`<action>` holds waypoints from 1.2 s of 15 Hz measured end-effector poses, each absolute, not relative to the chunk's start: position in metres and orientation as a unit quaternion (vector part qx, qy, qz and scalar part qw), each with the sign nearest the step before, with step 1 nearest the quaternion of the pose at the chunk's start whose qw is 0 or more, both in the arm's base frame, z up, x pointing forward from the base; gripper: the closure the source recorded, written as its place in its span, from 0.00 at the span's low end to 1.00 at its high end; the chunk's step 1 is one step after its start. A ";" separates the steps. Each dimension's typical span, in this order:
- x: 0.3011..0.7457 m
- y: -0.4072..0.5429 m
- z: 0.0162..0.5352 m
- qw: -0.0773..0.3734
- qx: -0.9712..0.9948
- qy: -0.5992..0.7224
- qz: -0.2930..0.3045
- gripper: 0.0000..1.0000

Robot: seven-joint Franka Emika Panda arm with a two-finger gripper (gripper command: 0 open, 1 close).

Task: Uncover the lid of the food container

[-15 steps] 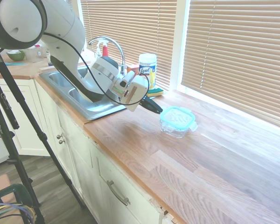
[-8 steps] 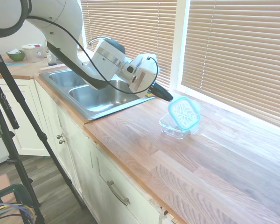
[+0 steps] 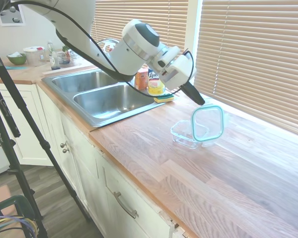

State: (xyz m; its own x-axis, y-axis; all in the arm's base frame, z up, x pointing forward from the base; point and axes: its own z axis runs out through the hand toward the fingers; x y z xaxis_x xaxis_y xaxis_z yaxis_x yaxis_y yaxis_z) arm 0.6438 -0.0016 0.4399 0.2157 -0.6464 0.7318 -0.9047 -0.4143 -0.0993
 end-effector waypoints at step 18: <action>0.515 -0.192 0.350 0.044 0.734 -0.632 0.245 1.00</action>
State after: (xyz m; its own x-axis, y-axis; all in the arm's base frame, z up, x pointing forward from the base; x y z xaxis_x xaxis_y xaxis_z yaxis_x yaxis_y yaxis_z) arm 0.5153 -0.1918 0.3499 0.0809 -0.9060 0.4155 -0.9495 -0.1968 -0.2443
